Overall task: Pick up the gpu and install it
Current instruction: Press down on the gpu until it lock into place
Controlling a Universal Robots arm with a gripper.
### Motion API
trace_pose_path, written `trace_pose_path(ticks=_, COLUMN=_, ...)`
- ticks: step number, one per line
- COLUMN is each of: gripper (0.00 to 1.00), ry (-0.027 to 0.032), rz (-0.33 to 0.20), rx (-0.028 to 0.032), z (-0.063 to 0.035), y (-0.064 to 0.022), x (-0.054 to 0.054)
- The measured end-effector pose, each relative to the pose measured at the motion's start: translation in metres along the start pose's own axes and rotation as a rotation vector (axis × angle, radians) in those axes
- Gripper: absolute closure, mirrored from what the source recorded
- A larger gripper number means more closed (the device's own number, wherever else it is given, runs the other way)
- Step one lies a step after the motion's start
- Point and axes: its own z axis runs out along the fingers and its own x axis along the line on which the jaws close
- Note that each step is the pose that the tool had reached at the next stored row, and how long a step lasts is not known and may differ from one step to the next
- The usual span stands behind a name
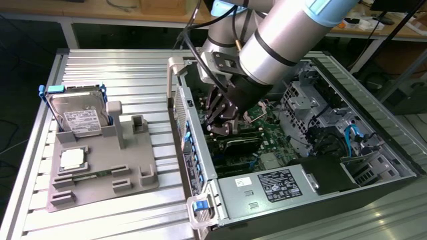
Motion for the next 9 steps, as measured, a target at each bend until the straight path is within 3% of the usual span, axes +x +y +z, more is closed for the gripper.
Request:
trace_pose_path(ticks=1, gripper=0.89, ry=-0.0001, rz=0.000, rx=-0.0029, z=-0.0004, y=-0.0013, x=0.000)
trace_pose_path(ticks=3, gripper=0.89, ry=0.0000, rz=0.001, rx=-0.0142, z=-0.0018, y=-0.0052, x=0.000)
trace_pose_path(ticks=7, gripper=0.89, ry=-0.0004, rz=0.004, rx=-0.0461, z=-0.0046, y=-0.0137, x=0.000)
trace_pose_path(ticks=9, gripper=0.89, ry=-0.0057, rz=0.004, rx=-0.0629, z=-0.0054, y=-0.0158, x=0.000)
